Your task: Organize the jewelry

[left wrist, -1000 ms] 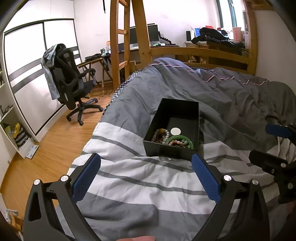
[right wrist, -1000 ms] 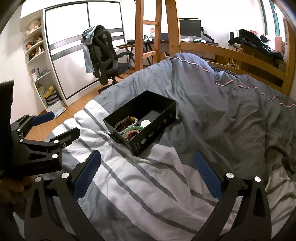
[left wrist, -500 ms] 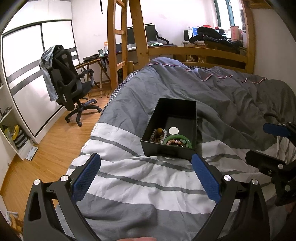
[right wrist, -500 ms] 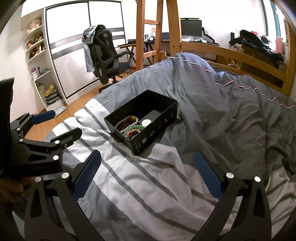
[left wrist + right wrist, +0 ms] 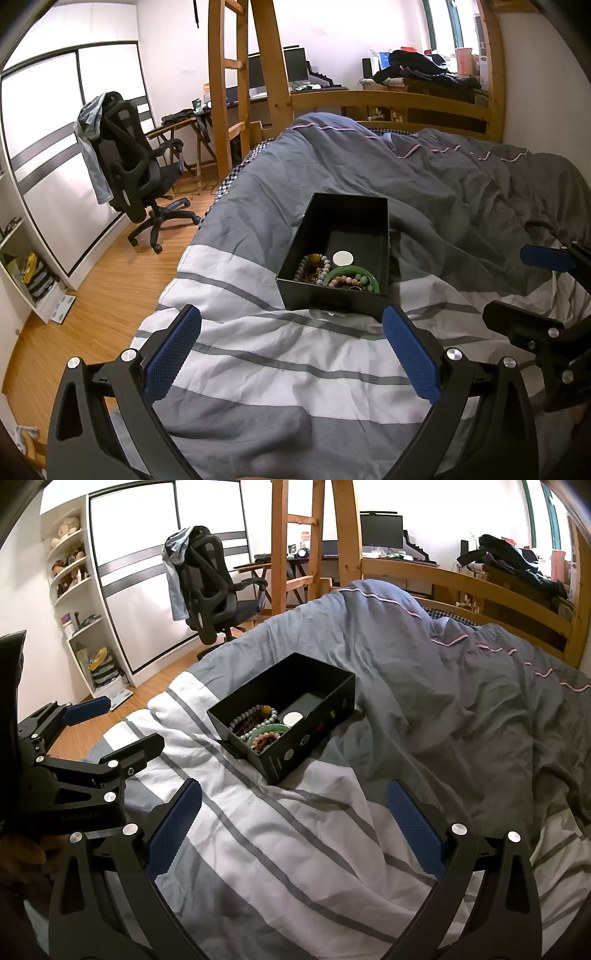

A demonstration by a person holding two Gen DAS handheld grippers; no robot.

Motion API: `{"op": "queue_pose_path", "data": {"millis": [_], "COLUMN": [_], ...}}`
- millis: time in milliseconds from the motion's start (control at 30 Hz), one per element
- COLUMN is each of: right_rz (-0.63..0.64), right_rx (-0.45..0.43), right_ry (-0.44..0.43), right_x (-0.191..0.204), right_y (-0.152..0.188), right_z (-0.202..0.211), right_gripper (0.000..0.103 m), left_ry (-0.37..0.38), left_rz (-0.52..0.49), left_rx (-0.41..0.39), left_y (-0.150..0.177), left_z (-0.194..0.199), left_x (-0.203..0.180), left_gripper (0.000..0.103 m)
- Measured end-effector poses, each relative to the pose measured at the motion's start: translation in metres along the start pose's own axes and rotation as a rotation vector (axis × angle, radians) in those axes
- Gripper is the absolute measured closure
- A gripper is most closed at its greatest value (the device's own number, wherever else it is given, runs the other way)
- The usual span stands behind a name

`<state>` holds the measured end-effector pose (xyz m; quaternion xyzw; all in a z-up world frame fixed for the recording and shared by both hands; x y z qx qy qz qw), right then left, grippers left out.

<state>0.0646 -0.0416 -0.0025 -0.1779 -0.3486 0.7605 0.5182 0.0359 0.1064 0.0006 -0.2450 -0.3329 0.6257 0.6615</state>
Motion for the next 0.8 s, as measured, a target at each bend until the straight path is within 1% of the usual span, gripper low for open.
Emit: {"op": "queue_pose_path", "data": {"millis": [800], "right_rz": [0.0], "right_rx": [0.003], "right_ry": [0.0], "right_x": [0.0006], "right_y": [0.0007], "right_z": [-0.0011], "right_gripper": [0.004], "left_ry": [0.005], "left_rz": [-0.013], "left_rx": [0.005], "left_y": [-0.0007], "left_z": [-0.0001], "left_x": [-0.0013], "left_gripper": [0.006]}}
Point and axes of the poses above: each gripper's, at about its wrist camera, not at the fingertips, and z roughly against the way its jaws point, x to its left, y to its underside, the point moved 2 cm from there along -z, roughly the way its jaws point, and after that the axes turned 2 degrees about x, right-handed, at the moved point
